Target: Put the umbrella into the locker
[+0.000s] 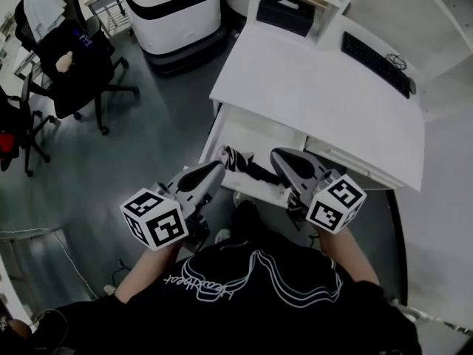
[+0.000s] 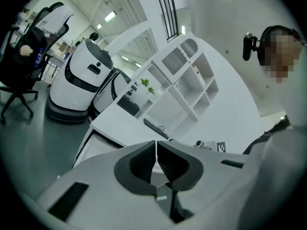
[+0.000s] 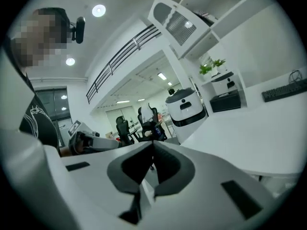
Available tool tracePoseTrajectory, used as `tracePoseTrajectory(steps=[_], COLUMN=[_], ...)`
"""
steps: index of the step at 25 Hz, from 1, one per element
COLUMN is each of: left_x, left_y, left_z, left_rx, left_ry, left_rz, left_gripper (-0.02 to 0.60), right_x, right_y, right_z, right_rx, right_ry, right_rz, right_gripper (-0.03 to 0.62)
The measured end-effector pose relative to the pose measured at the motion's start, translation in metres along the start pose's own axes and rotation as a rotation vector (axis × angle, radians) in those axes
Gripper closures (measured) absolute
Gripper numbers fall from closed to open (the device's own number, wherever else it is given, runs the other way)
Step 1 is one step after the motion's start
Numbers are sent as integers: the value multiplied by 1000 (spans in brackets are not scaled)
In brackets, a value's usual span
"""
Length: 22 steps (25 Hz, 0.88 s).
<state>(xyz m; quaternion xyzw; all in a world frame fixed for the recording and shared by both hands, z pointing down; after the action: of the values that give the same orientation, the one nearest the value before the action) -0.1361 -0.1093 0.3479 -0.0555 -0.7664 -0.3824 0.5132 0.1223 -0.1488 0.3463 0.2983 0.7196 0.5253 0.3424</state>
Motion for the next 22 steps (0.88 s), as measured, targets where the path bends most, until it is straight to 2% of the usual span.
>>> tracePoseTrajectory(steps=[3,12,17,22], left_x=[-18,-69,-84,-89], left_y=[-2,-2,3,11], left_z=[2,20,38,47], left_rx=[4,-12,-16,-13], left_ry=[37,117,147,173], left_rz=[-45,-171,-205,-219], left_gripper=[569,569,569,569], right_x=[12,61,78,93], right_y=[-13,-48,-49,-42], right_z=[18,57,68,77], right_rx=[-65,-189,-244,-243], right_ry=[-17,-52,-37,-17], right_rz=[-18,95,107,106], right_gripper=[589,591,591,591])
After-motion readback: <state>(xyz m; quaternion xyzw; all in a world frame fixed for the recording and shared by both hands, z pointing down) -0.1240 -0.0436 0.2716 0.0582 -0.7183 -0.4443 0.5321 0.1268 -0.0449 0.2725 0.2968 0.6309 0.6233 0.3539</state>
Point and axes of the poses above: the fingertips, and each gripper's own axes: z backward along the fingers, x to its left, y out of its underside, the point moved 10 cm from there along z, backward along the fingers, and after that the axes turned 14 degrees about z, right-handed, at the moved point
